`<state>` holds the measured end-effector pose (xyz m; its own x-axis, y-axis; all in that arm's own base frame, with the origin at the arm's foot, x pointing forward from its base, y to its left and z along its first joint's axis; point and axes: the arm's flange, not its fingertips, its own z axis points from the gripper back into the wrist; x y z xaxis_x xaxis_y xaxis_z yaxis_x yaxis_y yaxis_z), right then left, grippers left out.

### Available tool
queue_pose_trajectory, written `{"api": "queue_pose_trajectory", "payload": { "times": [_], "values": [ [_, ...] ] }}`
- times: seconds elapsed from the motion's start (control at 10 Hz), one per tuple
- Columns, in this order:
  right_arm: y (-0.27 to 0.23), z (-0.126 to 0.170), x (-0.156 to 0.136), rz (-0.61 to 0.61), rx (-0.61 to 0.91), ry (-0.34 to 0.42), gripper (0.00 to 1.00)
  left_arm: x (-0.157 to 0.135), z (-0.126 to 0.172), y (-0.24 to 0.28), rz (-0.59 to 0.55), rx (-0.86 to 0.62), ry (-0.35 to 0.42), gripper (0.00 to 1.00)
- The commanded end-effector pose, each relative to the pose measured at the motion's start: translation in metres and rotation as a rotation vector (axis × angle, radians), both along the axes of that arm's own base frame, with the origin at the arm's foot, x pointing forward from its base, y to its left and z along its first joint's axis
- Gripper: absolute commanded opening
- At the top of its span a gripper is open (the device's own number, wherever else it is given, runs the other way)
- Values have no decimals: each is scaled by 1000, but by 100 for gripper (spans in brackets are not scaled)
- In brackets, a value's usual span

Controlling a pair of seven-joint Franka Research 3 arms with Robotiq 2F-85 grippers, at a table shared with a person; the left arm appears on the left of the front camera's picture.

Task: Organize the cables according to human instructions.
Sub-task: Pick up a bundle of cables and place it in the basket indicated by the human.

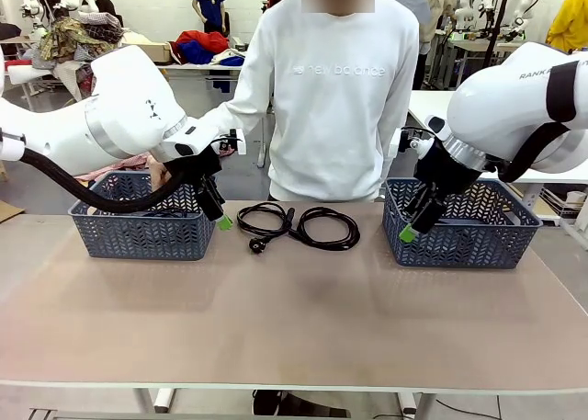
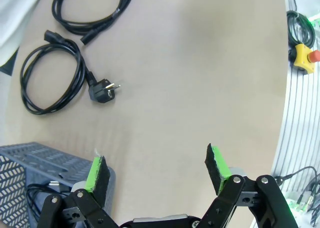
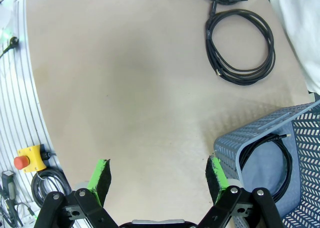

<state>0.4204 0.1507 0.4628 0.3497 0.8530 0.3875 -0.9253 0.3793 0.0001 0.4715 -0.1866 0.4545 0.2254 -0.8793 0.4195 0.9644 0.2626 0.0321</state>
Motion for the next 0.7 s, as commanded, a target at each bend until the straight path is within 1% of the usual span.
{"api": "queue_pose_trajectory", "payload": {
  "times": [0.0,0.4,0.6],
  "values": [
    [0,1,0,-13,-3,0,100,1,1,2,-3,-2,-4,100],
    [0,1,0,-13,-3,0,100,0,0,0,0,0,0,100],
    [0,1,0,-13,-3,0,100,12,1,-10,68,69,7,100]
  ]
}}
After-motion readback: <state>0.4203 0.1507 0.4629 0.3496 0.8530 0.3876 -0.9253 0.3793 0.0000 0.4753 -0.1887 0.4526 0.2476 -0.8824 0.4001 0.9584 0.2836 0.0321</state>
